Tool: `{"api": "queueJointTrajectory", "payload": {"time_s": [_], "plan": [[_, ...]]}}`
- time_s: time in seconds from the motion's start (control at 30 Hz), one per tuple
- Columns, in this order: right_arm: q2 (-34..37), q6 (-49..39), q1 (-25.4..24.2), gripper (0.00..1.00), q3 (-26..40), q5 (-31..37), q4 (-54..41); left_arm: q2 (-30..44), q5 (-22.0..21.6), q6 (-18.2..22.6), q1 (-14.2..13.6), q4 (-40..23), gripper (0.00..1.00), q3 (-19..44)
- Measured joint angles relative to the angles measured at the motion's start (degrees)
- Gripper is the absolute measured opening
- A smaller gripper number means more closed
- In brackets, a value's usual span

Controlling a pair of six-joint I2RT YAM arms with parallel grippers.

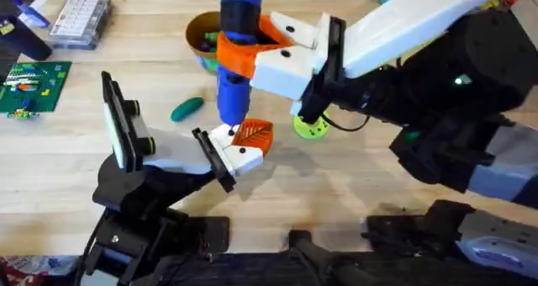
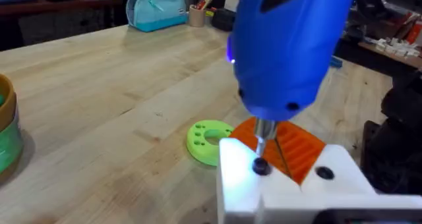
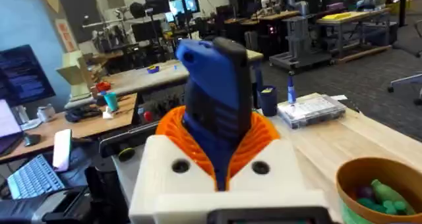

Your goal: Pick up the gripper from the table and insert it into the empty holder that is missing its gripper. Then pick up a screw, insert it into the mounting hole, and use the screwdriver to tighten it. Finally, clean up the table by picking up the vegetable and placing it into the bucket.

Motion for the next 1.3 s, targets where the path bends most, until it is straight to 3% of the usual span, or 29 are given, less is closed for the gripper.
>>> {"api": "queueJointTrajectory", "payload": {"time_s": [0.97,1.3], "plan": [[0.6,-1.1,0.7,0.048,0.1,1.0,-1.6,0.0,0.0,-0.3,0.0,-0.1,0.014,0.0],[0.6,-1.8,0.7,0.048,5.8,1.1,-13.7,0.1,0.0,-0.5,0.0,-0.1,0.014,0.0]]}}
